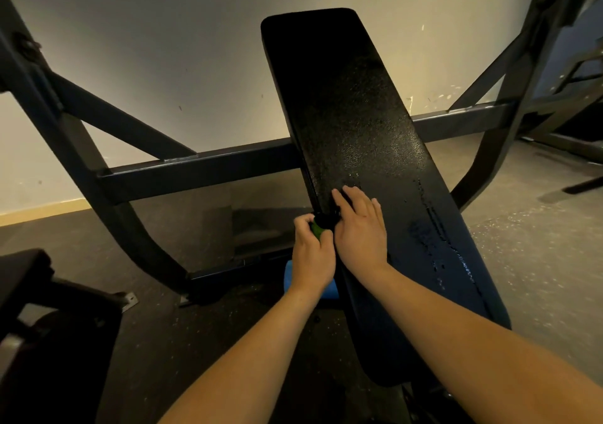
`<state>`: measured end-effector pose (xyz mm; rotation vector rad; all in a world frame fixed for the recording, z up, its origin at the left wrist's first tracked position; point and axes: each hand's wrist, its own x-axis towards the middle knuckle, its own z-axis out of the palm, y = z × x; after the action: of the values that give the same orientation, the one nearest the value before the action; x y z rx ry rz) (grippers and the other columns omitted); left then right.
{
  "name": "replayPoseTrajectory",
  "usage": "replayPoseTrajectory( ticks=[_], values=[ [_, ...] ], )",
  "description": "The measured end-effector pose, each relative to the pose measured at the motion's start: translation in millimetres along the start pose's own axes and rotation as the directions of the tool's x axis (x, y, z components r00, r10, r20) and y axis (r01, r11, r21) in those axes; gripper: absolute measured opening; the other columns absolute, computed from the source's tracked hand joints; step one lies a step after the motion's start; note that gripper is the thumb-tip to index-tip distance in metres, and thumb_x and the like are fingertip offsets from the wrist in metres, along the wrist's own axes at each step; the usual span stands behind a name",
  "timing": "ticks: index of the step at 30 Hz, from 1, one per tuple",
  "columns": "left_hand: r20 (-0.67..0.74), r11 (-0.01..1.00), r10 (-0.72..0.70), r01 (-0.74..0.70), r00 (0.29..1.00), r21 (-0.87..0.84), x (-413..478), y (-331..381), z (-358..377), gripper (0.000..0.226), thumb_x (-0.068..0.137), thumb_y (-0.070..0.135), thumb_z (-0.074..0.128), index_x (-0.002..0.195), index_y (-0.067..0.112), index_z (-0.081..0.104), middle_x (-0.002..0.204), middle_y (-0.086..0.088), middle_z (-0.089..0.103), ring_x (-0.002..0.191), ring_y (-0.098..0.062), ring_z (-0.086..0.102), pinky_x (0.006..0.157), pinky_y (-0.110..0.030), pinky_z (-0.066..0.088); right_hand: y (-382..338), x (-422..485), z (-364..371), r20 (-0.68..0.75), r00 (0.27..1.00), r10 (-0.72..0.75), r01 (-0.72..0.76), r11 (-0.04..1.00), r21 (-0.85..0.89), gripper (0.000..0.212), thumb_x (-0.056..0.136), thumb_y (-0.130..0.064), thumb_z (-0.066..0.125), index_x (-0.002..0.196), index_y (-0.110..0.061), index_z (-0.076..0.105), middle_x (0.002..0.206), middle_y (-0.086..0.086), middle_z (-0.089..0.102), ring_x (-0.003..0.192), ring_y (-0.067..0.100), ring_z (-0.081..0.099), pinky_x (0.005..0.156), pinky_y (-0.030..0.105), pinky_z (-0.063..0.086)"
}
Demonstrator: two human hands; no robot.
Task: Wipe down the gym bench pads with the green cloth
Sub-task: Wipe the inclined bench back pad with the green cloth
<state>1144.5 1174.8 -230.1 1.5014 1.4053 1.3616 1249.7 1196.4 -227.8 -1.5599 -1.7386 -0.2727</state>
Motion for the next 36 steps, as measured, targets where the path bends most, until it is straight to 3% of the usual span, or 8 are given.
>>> replayPoseTrajectory(
  ticks=[5, 10, 17, 23, 27, 30, 33, 36],
  values=[
    [-0.016, 0.996, -0.002, 0.001, 1.0, -0.086, 34, 11, -10, 0.023, 0.1, 0.028, 0.051, 0.111, 0.042, 0.036, 0.117, -0.007, 0.058, 0.099, -0.025, 0.062, 0.079, -0.042, 0.054, 0, -6, 3, -0.033, 0.999, -0.011, 0.012, 1.0, 0.02, 0.047, 0.098, -0.015, 0.05, 0.145, -0.015, 0.048, 0.151, 0.007, 0.045, 0.146, 0.021, 0.032, 0.122, 0.042, 0.02],
    [-0.089, 0.985, -0.082, 0.068, 0.993, -0.158, 70, 42, 9, 0.02, 0.103, 0.025, 0.048, 0.118, 0.026, 0.034, 0.106, -0.006, 0.058, 0.085, -0.016, 0.058, 0.065, -0.027, 0.04, 1, -5, 7, -0.039, 0.999, 0.012, -0.009, 0.998, 0.061, 0.045, 0.1, -0.017, 0.048, 0.144, -0.015, 0.05, 0.152, 0.006, 0.045, 0.147, 0.019, 0.03, 0.122, 0.042, 0.021],
    [-0.147, 0.995, -0.055, 0.043, 0.988, -0.086, 34, 21, 14, 0.019, 0.1, 0.021, 0.05, 0.112, 0.026, 0.036, 0.104, -0.005, 0.06, 0.09, -0.019, 0.062, 0.078, -0.039, 0.051, 0, -4, 6, -0.03, 0.999, 0.019, -0.017, 0.998, 0.06, 0.041, 0.101, -0.019, 0.045, 0.141, -0.012, 0.052, 0.152, 0.007, 0.044, 0.147, 0.019, 0.03, 0.123, 0.04, 0.018],
    [-0.055, 0.994, -0.102, 0.099, 0.993, -0.049, 0, 10, 2, 0.012, 0.099, 0.026, 0.05, 0.11, 0.027, 0.045, 0.101, -0.002, 0.065, 0.09, -0.018, 0.064, 0.08, -0.041, 0.054, 0, -6, -3, 0.018, 0.999, 0.043, -0.045, 0.984, 0.174, 0.049, 0.096, -0.011, 0.048, 0.145, -0.015, 0.048, 0.156, 0.002, 0.039, 0.148, 0.014, 0.024, 0.124, 0.031, 0.005],
    [0.055, 0.994, -0.103, 0.102, 0.993, 0.032, -17, 10, -15, 0.014, 0.099, 0.022, 0.055, 0.11, 0.024, 0.047, 0.098, -0.002, 0.064, 0.081, -0.014, 0.062, 0.068, -0.03, 0.049, 0, -8, -7, 0.076, 0.996, 0.05, -0.069, 0.963, 0.262, 0.047, 0.099, -0.012, 0.045, 0.146, -0.018, 0.048, 0.157, -0.001, 0.037, 0.149, 0.011, 0.021, 0.125, 0.034, 0.004],
    [0.021, 0.996, 0.02, -0.022, 1.0, 0.089, -13, 14, -29, 0.033, 0.093, 0.006, 0.059, 0.109, 0.032, 0.046, 0.108, 0.002, 0.059, 0.095, -0.013, 0.06, 0.08, -0.033, 0.054, -7, -6, -18, 0.153, 0.981, 0.116, -0.172, 0.888, 0.427, 0.042, 0.106, -0.031, 0.036, 0.145, -0.023, 0.048, 0.154, -0.003, 0.041, 0.148, 0.009, 0.021, 0.124, 0.036, 0.002],
    [0.008, 0.985, 0.15, -0.15, 0.989, 0.08, -10, 30, -31, 0.046, 0.093, 0.005, 0.06, 0.121, 0.038, 0.043, 0.126, 0.003, 0.046, 0.113, -0.007, 0.045, 0.092, -0.027, 0.048, -20, -5, -32, 0.203, 0.976, 0.073, -0.185, 0.773, 0.607, 0.045, 0.104, -0.042, 0.04, 0.148, -0.031, 0.041, 0.15, -0.004, 0.043, 0.144, 0.011, 0.027, 0.121, 0.037, 0.018],
    [0.099, 0.963, 0.256, -0.262, 0.962, 0.055, -5, 45, -22, 0.052, 0.096, 0.016, 0.063, 0.135, 0.039, 0.038, 0.14, 0.002, 0.039, 0.118, 0.01, 0.04, 0.095, -0.012, 0.044, -32, -6, -41, 0.224, 0.974, 0.043, -0.202, 0.618, 0.76, 0.049, 0.102, -0.03, 0.051, 0.149, -0.035, 0.038, 0.149, -0.01, 0.038, 0.137, 0.0, 0.031, 0.111, 0.018, 0.03]
  ],
)
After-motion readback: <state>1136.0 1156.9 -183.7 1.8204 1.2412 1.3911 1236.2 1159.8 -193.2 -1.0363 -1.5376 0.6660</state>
